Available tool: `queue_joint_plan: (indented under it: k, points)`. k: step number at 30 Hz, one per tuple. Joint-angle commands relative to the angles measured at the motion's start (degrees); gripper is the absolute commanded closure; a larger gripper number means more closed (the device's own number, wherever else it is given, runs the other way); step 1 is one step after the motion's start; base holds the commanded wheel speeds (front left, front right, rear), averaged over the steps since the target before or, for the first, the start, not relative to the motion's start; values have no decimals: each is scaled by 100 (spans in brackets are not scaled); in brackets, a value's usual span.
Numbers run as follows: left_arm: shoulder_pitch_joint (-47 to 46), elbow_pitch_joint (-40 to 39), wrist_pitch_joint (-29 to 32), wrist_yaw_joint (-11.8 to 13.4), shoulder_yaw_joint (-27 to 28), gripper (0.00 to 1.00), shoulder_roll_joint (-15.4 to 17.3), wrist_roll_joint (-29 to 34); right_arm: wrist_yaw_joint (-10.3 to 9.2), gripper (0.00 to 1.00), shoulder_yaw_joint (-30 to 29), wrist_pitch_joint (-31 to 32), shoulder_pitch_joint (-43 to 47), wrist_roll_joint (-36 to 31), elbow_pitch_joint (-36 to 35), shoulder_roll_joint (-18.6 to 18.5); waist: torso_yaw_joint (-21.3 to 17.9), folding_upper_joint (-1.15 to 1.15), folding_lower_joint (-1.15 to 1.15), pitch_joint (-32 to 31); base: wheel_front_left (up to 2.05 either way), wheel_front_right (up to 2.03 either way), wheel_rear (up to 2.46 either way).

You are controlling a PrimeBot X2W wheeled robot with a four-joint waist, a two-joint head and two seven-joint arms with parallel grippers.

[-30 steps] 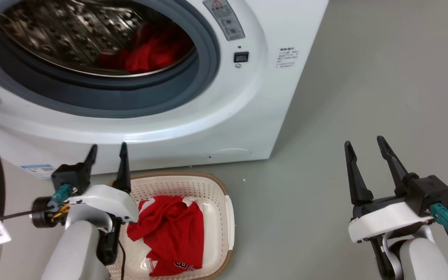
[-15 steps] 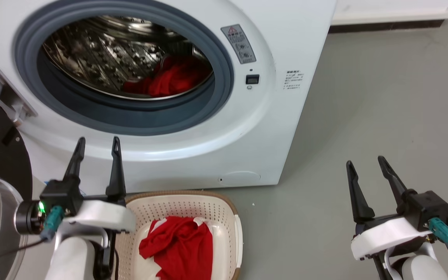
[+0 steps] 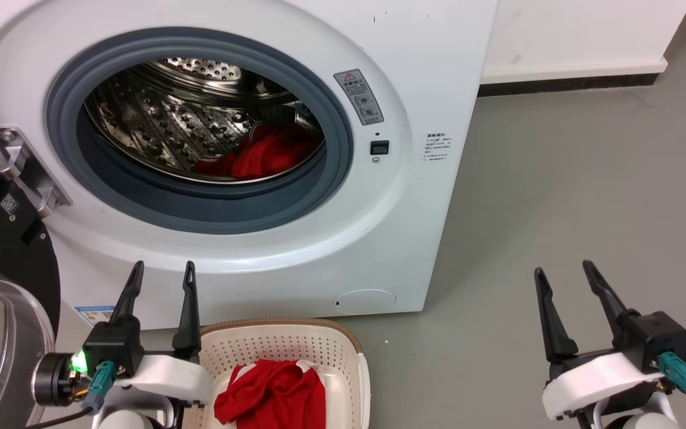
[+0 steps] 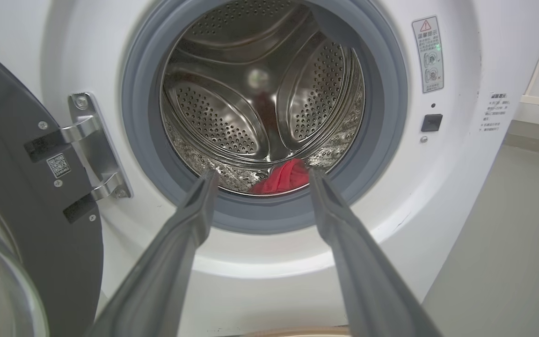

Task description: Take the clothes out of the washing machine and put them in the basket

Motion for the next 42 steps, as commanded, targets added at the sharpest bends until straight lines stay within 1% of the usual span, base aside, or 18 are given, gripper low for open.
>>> queue_joint_plan:
  k: [1, 6, 10, 13, 17, 21, 25, 31, 37, 42]
  points:
    - [80, -2, 5, 29, -12, 0, -14, -5, -2, 0, 13, 18, 76, 4, -54, 2, 8, 0, 1, -27, 0, 0, 0]
    - [84, 55, 24, 34, -17, 0, -21, -61, -2, 0, 30, 53, 126, 24, -123, 2, 31, 0, 1, -24, 0, 0, 0]
    - [-179, 175, 97, -29, -32, 0, 6, -120, -2, 0, 62, 67, 94, 41, -177, 2, 13, 0, 1, 49, 0, 0, 0]
    - [-461, 346, 204, -131, -57, 0, 108, -148, -3, 0, 138, 63, -27, 77, -170, 0, -101, 0, 1, 151, 0, 0, 0]
    - [-929, 646, 422, -262, -29, 0, 272, -224, -2, 0, 256, 2, -160, 139, -103, 1, -404, 0, 1, 305, 0, 0, 0]
    - [-1453, 1090, 622, -424, 56, 0, 549, -288, -2, 0, 355, -88, -266, 215, -21, 2, -801, 0, 1, 486, 0, 0, 0]
    - [-1988, 1572, 857, -533, 142, 0, 891, -309, -2, 0, 473, -186, -377, 316, 99, 2, -1230, 0, 1, 706, 0, 0, 0]
    - [-2791, 2302, 1242, -724, 137, 0, 1364, -351, -2, 0, 566, -372, -507, 489, 234, 6, -1780, 0, 1, 1112, 0, 0, 0]
    - [-3611, 2994, 1718, -865, 72, 0, 1938, -351, -2, 0, 723, -532, -641, 703, 378, 6, -2246, 0, 1, 1566, 0, 0, 0]
    - [-4267, 3462, 2170, -942, -132, 0, 2418, -341, -2, 0, 844, -635, -727, 893, 479, 7, -2531, 0, 1, 1971, 0, 0, 0]
